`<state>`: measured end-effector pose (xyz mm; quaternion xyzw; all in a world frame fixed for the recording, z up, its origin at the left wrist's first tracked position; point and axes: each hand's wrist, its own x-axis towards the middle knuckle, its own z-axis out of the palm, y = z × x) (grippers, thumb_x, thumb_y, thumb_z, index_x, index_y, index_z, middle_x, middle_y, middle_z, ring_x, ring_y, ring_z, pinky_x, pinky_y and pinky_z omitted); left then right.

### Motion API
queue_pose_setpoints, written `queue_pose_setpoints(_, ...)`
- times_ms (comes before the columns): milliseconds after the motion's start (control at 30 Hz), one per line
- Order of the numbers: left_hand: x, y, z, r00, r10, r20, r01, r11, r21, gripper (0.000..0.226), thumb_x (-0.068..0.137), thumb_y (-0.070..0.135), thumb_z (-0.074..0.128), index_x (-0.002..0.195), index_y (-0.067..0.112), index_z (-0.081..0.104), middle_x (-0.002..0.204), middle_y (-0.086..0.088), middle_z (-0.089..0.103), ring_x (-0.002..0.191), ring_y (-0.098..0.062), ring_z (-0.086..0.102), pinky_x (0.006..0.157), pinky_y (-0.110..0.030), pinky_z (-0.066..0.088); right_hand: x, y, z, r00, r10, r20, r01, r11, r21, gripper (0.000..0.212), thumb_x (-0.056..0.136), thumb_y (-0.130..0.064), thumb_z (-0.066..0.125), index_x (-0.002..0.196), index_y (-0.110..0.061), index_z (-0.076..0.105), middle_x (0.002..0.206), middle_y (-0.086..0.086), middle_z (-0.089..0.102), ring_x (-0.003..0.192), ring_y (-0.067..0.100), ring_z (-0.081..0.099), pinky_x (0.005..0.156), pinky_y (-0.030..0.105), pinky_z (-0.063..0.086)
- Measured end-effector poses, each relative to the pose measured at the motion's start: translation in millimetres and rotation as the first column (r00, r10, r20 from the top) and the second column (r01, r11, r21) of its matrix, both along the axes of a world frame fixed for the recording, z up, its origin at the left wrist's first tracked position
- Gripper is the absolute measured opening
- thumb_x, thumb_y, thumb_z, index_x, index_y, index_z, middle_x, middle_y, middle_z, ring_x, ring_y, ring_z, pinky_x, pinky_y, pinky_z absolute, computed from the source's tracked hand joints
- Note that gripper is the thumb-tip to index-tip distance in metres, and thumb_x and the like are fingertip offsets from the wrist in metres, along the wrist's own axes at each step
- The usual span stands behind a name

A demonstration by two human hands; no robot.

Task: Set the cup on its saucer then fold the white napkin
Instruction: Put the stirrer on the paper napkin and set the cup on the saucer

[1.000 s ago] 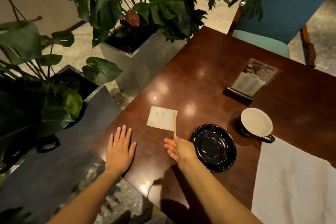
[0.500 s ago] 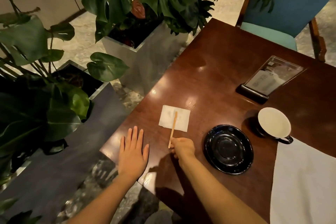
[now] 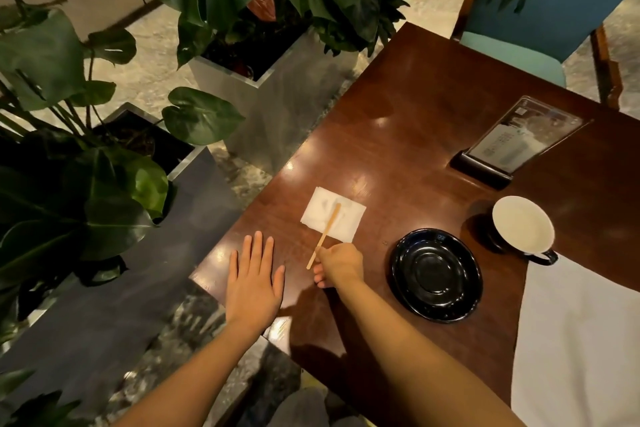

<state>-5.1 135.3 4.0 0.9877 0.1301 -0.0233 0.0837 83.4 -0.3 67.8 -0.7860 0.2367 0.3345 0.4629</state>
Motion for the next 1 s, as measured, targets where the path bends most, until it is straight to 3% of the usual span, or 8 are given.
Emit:
queue_pose_setpoints(67,-0.4,0.2,-0.8,1.0,-0.003,-0.002,0.003,1.0,0.005,0.06,0.095,0.044,0.02,0.145,0.012,0.028,0.153,-0.009,0.024,0.143,-0.023,0.013,0.115,-0.043,0.008,-1.6,-7.5,-0.6,0.994,0.065,0.089,-0.059,0.996,-0.066,0.042,0.089,-0.028,0.056,0.05,-0.013,0.056,0.059,0.014,0.067,0.053,0.03,0.065,0.067,0.045,0.06)
queue_pose_setpoints(200,-0.4,0.9,-2.9,1.0,0.006,-0.023,-0.005,1.0,0.011,0.061,0.095,0.046,0.015,0.147,0.014,0.022,0.155,-0.007,0.018,0.144,-0.021,0.008,0.115,-0.043,0.006,-6.2,-30.5,-0.1,0.952,0.234,0.196,-0.201,0.964,-0.175,0.035,0.086,-0.031,0.056,0.052,-0.021,0.052,0.077,0.013,0.073,0.076,0.032,0.069,0.076,0.045,0.057)
queue_pose_setpoints(333,1.3,1.0,-1.6,1.0,0.013,-0.023,-0.013,1.0,-0.004,0.064,0.094,0.048,0.01,0.146,0.012,0.023,0.154,-0.008,0.017,0.143,-0.021,0.008,0.115,-0.044,0.007,-11.6,-53.0,5.7,0.908,0.357,0.221,-0.306,0.923,-0.233,0.017,0.087,-0.036,0.057,0.081,-0.02,0.059,0.096,0.006,0.07,0.092,0.025,0.064,0.077,0.03,0.049)
queue_pose_setpoints(467,0.1,-10.4,4.5,0.997,0.069,-0.016,-0.07,0.996,-0.063,0.069,0.091,0.049,0.008,0.146,0.011,0.021,0.156,-0.009,0.014,0.144,-0.024,0.007,0.115,-0.047,0.006,-19.1,-85.3,22.1,0.831,0.455,0.32,-0.37,0.881,-0.294,0.031,0.088,-0.035,0.058,0.108,-0.012,0.058,0.094,0.006,0.069,0.096,0.024,0.061,0.077,0.031,0.046)
queue_pose_setpoints(667,-27.0,-81.0,19.6,0.983,0.183,-0.019,-0.184,0.971,-0.154,0.073,0.09,0.051,0.013,0.147,0.006,0.015,0.156,-0.014,0.01,0.144,-0.027,0.005,0.116,-0.047,0.008,-23.1,-176.2,48.0,0.743,0.467,0.48,-0.199,0.838,-0.508,0.042,0.081,-0.041,0.065,0.113,-0.015,0.059,0.103,0.003,0.066,0.1,0.022,0.058,0.08,0.036,0.048)
queue_pose_setpoints(767,-41.0,-117.7,21.9,0.99,0.134,-0.041,-0.139,0.973,-0.185,0.077,0.087,0.055,0.008,0.147,0.007,0.015,0.156,-0.014,0.009,0.144,-0.026,0.003,0.115,-0.046,0.007,-25.8,-230.8,50.3,0.723,0.467,0.509,-0.034,0.76,-0.649,0.036,0.078,-0.043,0.067,0.101,-0.014,0.062,0.095,0.007,0.067,0.089,0.027,0.059,0.074,0.039,0.048)
queue_pose_setpoints(900,-46.9,-140.6,10.4,0.99,0.086,-0.109,-0.099,0.988,-0.121,0.08,0.09,0.058,0.001,0.145,0.005,0.025,0.154,-0.016,0.02,0.143,-0.03,0.012,0.114,-0.049,0.012,-25.6,-289.1,41.0,0.82,0.347,0.454,0.123,0.668,-0.734,0.043,0.083,-0.043,0.062,0.11,-0.009,0.059,0.108,0.017,0.063,0.097,0.036,0.057,0.077,0.041,0.048)
queue_pose_setpoints(1000,-47.8,-142.7,5.1,0.989,0.09,-0.118,-0.098,0.993,-0.064,0.078,0.091,0.056,0.001,0.145,0.005,0.024,0.154,-0.016,0.019,0.144,-0.028,0.01,0.115,-0.049,0.006,-16.9,-320.3,30.9,0.888,0.185,0.421,0.162,0.731,-0.663,0.061,0.084,-0.044,0.062,0.13,-0.007,0.047,0.131,0.019,0.054,0.116,0.037,0.053,0.095,0.046,0.046)
